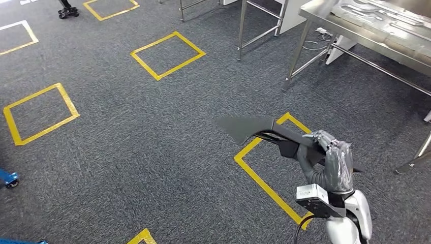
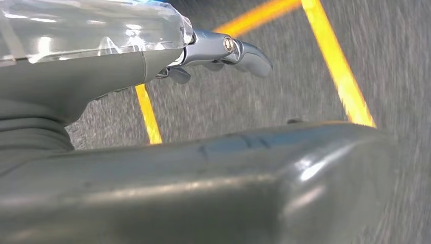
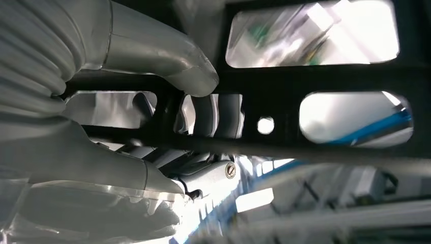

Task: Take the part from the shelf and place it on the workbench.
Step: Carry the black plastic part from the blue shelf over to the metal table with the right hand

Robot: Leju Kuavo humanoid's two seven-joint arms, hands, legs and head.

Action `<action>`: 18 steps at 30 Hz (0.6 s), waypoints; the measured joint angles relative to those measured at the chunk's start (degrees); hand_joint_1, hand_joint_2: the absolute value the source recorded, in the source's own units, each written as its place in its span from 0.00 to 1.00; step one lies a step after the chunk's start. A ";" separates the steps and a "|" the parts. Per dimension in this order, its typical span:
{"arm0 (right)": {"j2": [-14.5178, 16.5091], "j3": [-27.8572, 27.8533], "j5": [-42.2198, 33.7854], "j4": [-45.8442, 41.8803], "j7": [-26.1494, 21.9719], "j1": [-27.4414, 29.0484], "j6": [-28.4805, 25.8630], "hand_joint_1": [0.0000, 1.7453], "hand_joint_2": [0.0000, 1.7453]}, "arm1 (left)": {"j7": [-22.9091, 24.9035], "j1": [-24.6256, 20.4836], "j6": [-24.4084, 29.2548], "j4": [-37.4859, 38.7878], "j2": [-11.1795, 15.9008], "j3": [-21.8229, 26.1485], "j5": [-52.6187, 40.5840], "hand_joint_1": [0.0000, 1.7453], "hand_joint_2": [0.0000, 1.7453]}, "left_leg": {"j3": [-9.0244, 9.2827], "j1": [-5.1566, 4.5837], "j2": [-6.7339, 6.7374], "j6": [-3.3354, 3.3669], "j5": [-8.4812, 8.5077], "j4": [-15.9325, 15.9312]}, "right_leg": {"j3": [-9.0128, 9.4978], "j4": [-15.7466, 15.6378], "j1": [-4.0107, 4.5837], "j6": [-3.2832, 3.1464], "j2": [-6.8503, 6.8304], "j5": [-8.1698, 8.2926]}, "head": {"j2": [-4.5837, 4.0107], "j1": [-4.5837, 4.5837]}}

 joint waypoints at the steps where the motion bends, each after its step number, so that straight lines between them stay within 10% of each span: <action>1: -1.21 0.07 2.26 -0.75 1.35 -1.50 -0.09 1.00 1.00 | 0.03 -0.01 -0.52 -0.01 -0.15 -0.27 -0.19 0.00 0.00 | -0.06 -0.04 0.71 -0.36 -0.42 0.50 | 1.91 -3.58 0.08 0.06 -1.32 1.33 | 0.00 0.00; 3: -3.52 0.29 6.11 -1.66 3.71 -4.07 -0.40 1.00 1.00 | 0.06 -0.09 -1.23 -0.02 -0.22 -0.74 -0.60 0.00 0.00 | -0.06 -0.23 1.89 -1.07 -1.13 1.27 | 3.68 -7.22 0.32 -0.59 -2.57 2.11 | 0.00 -0.01; 6: -6.90 0.92 12.16 -2.28 6.41 -6.60 -0.98 1.00 1.00 | 0.08 -0.31 -2.04 -0.02 -0.21 -1.50 -1.19 0.00 0.00 | 0.22 -0.15 2.64 -2.07 -1.69 1.68 | 3.34 -7.35 0.50 -1.90 -0.79 2.24 | 0.00 -0.01; 10: -10.87 2.27 22.58 -2.62 9.28 -8.73 -1.60 1.00 1.00 | 0.07 -0.16 -2.88 -0.02 -0.20 -2.19 -1.85 0.00 0.00 | -4.20 0.25 -3.50 -2.83 -7.53 11.58 | 3.08 -7.52 0.33 -3.01 1.68 2.63 | 0.00 0.00; 12: -11.89 3.23 28.78 -2.40 11.09 -9.35 -2.68 1.00 1.00 | 0.03 0.08 -3.24 -0.01 -0.21 -2.41 -1.87 0.00 0.00 | -7.45 0.23 -4.03 -2.71 -9.30 17.92 | 2.95 -7.50 0.57 -3.22 3.30 2.72 | 0.00 0.00; 14: -12.43 4.23 35.75 -1.79 13.46 -10.21 -4.46 1.00 1.00 | -0.09 0.12 -3.62 -0.01 -0.22 -2.56 -1.82 0.00 0.00 | -7.24 0.16 -4.32 -2.12 -6.74 16.38 | 2.96 -7.48 0.82 -3.27 5.09 2.81 | 0.00 0.00; 18: -12.91 5.75 42.29 -0.28 16.21 -12.05 -6.63 1.00 1.00 | -0.33 -0.02 -3.85 -0.01 -0.10 -2.64 -1.51 0.00 0.00 | -2.09 -0.34 -7.17 -0.13 -0.49 3.36 | 2.84 -7.39 0.87 -2.88 7.36 3.05 | 0.00 -0.01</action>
